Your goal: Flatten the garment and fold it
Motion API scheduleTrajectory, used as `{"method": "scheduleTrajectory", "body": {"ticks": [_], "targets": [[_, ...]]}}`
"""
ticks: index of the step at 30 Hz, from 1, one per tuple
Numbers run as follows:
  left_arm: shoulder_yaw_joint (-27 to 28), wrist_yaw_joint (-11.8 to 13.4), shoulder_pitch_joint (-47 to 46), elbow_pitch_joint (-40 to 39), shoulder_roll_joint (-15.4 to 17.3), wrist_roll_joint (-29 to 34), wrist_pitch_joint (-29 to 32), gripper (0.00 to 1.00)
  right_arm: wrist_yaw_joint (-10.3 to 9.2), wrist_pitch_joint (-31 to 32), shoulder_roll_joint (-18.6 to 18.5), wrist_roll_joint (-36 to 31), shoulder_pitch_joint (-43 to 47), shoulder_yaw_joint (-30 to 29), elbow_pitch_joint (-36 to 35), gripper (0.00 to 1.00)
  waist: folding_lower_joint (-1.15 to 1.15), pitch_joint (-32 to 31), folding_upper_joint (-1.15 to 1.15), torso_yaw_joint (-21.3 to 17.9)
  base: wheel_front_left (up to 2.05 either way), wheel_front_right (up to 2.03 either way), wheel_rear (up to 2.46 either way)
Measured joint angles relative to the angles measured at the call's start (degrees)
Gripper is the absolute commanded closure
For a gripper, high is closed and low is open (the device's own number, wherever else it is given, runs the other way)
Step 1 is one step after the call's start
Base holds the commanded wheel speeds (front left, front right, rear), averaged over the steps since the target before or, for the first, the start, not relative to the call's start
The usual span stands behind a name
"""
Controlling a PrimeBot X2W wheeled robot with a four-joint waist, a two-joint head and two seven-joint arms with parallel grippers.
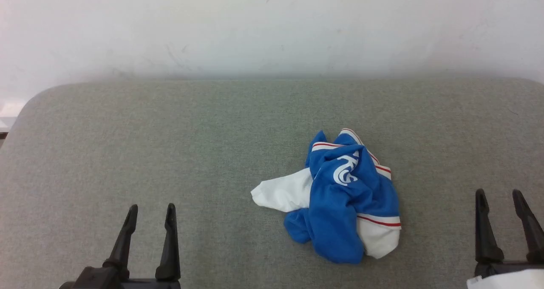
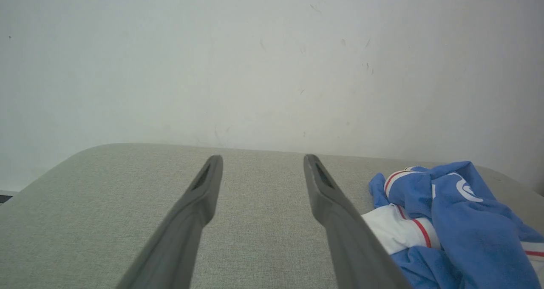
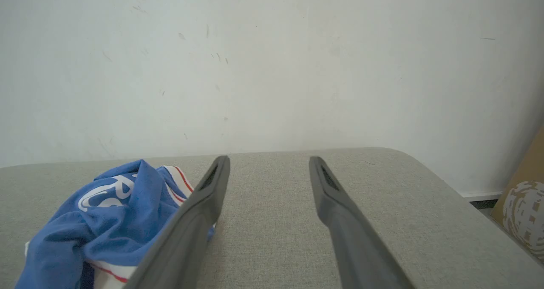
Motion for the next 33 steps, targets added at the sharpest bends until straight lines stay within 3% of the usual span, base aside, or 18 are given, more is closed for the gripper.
{"method": "scheduleTrajectory", "body": {"ticks": [7,11,12,15,19,24,31,32,33], "targets": [[-0.07,-0.66,-1.86,0.15,-1.19,0.49,-0.23,0.00,0.00,9.44,0.03,-0.42,-7.56,3.64,-2.76,0.00,0.01,2.02,0.00,0.88,0.00,0.00,0.00],[-0.51,-1.71,-2.82,1.04,-2.07,0.49,-0.23,0.00,0.00,20.90,0.03,1.03,-12.68,3.85,-1.65,0.00,0.01,3.62,0.00,1.36,0.00,0.00,0.00],[-0.51,-1.71,-2.82,1.04,-2.07,0.49,-0.23,0.00,0.00,20.90,0.03,1.03,-12.68,3.85,-1.65,0.00,0.01,3.62,0.00,1.36,0.00,0.00,0.00],[-1.21,-3.01,-4.11,2.20,-2.77,0.60,-0.23,0.00,-0.01,31.11,-0.08,1.08,-14.41,4.35,1.12,0.00,0.02,4.92,0.00,1.96,0.00,0.00,0.00],[-1.22,-3.66,-5.71,3.09,-3.64,0.96,-0.23,0.00,-0.01,39.90,-0.02,0.77,-14.69,5.53,3.69,0.00,0.02,6.08,0.00,3.41,0.00,0.00,0.00],[-1.00,-4.32,-6.20,4.01,-4.60,1.52,-0.24,0.00,-0.01,43.78,0.01,1.26,-14.12,6.53,6.23,0.00,0.02,7.00,0.00,5.49,0.00,0.00,0.00],[-0.77,-5.39,-6.20,4.98,-5.02,1.91,-0.24,0.00,-0.01,42.96,0.03,0.45,-13.72,6.64,14.18,0.00,0.02,7.18,0.00,7.54,0.00,0.00,0.00],[-0.77,-5.58,-6.20,5.13,-5.03,1.98,-0.24,0.00,0.00,42.32,0.01,0.73,-14.01,6.44,15.19,0.24,0.02,7.09,0.00,7.60,0.00,0.00,0.00],[-0.78,-5.59,-6.20,5.27,-5.04,2.01,-0.24,0.00,0.01,41.63,0.02,0.83,-14.49,6.33,16.29,0.55,0.01,6.96,0.00,7.61,0.00,0.00,0.00]]}}
